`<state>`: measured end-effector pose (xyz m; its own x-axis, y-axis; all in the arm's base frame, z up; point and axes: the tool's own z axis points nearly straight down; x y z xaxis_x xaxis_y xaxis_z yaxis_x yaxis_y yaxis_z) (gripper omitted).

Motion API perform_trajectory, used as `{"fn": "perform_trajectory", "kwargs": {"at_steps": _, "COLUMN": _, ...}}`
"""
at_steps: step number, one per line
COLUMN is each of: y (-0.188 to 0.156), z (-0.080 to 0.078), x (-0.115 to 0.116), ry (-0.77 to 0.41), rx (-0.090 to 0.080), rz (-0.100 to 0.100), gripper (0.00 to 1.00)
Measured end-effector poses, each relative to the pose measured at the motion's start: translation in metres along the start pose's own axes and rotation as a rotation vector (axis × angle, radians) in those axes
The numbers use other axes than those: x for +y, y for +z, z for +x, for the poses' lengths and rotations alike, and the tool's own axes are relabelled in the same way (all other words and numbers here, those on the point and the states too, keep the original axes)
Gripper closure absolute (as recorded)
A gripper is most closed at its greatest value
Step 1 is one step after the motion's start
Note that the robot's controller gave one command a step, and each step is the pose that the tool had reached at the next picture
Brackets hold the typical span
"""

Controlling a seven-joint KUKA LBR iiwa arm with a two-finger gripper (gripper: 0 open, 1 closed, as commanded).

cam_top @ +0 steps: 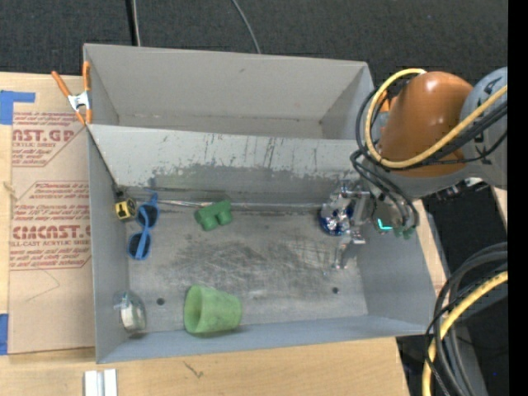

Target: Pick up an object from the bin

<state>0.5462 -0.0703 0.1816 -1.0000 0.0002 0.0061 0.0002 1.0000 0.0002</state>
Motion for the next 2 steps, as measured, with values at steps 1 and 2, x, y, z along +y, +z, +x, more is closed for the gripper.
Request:
{"fn": "perform_trajectory", "kwargs": {"at_steps": 1, "y": 0.0953, "z": -0.0419, "x": -0.052, "ry": 0.015, "rx": -0.019, "rz": 0.0, "gripper": 0.0}}
{"fn": "perform_trajectory", "kwargs": {"at_steps": 2, "y": 0.0944, "z": -0.0437, "x": -0.0523, "ry": 0.016, "rx": -0.025, "rz": 0.0, "gripper": 1.0}}
